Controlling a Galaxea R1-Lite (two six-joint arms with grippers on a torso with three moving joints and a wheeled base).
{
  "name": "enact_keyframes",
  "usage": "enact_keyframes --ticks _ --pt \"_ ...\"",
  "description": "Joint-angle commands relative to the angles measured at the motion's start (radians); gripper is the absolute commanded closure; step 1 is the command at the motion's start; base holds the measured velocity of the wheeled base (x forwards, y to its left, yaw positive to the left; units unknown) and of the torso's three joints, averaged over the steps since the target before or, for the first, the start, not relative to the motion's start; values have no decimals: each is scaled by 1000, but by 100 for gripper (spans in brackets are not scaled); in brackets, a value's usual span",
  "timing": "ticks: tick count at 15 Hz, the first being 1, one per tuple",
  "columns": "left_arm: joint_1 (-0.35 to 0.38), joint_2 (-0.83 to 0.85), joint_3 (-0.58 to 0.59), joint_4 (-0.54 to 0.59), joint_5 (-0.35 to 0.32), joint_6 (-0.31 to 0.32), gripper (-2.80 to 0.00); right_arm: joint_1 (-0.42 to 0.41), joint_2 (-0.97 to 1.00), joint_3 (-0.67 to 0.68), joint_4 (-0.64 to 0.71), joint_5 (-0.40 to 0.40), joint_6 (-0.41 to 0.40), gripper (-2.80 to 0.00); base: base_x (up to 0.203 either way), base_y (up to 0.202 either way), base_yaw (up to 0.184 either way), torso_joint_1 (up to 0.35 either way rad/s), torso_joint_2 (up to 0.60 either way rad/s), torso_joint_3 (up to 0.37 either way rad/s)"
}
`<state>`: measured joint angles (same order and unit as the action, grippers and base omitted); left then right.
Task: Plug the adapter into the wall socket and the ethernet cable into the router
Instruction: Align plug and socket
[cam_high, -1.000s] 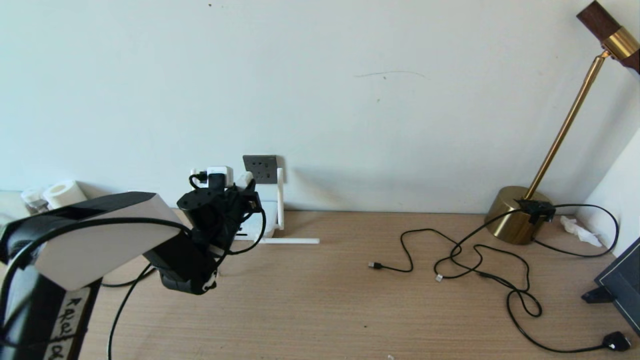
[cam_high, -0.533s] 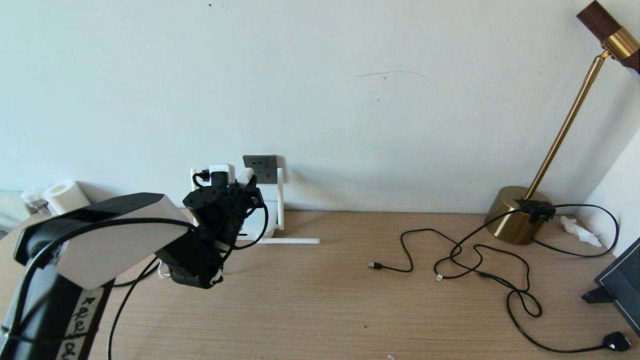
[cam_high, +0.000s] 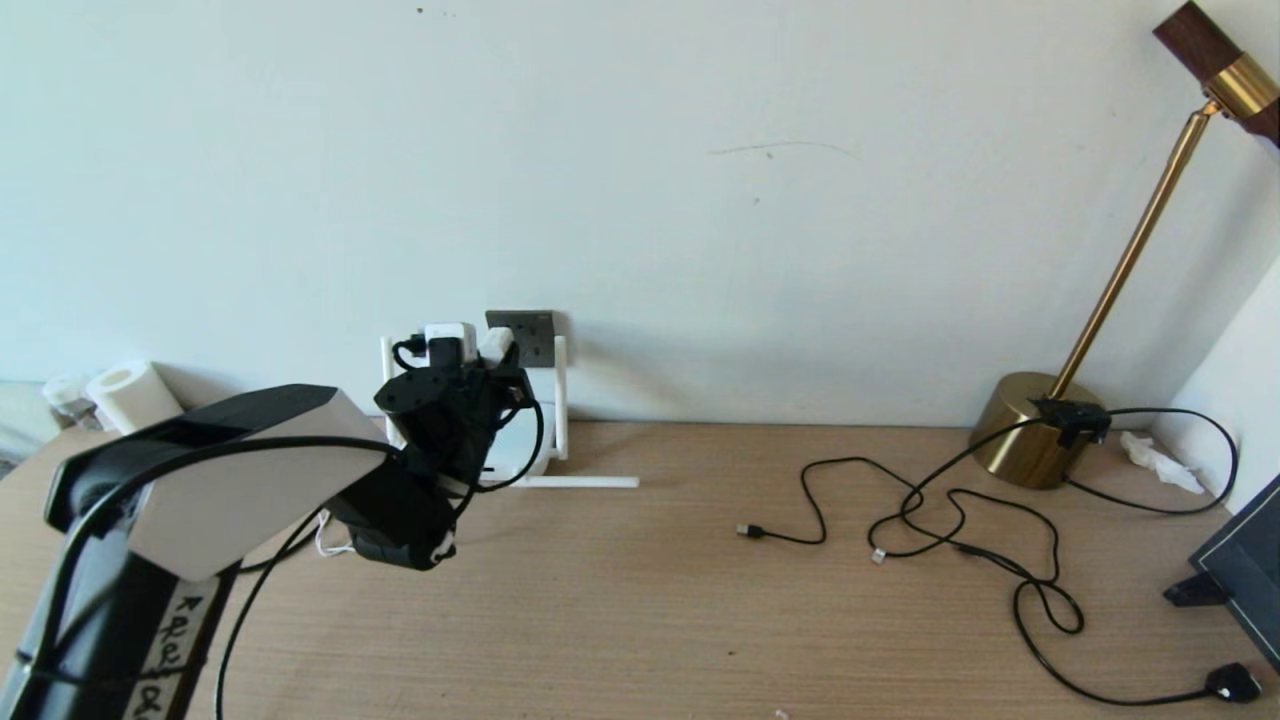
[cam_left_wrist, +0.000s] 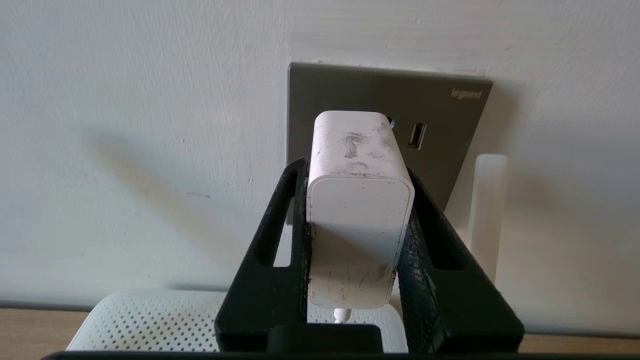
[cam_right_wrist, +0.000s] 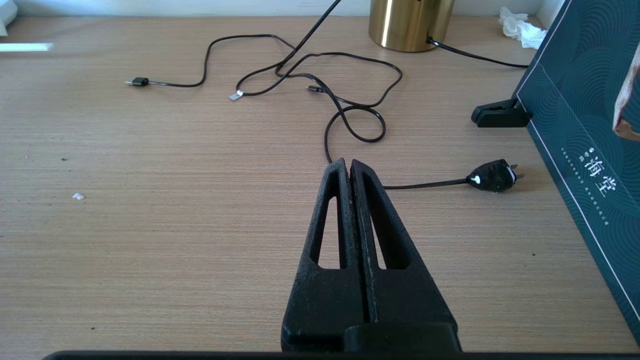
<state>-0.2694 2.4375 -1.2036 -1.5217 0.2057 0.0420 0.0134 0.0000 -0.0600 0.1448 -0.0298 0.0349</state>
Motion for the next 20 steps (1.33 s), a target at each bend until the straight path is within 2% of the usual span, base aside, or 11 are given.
enact_keyframes --ticks 1,12,20 --pt "-1 18 -24 -8 3 1 0 0 0 0 1 1 0 0 0 0 0 0 0 0" --pt "-17 37 -47 -8 0 1 0 0 2 0 1 0 0 0 0 0 0 0 0 0" --pt "-41 28 -14 -8 0 2 0 0 1 0 1 0 0 0 0 0 0 0 0 0"
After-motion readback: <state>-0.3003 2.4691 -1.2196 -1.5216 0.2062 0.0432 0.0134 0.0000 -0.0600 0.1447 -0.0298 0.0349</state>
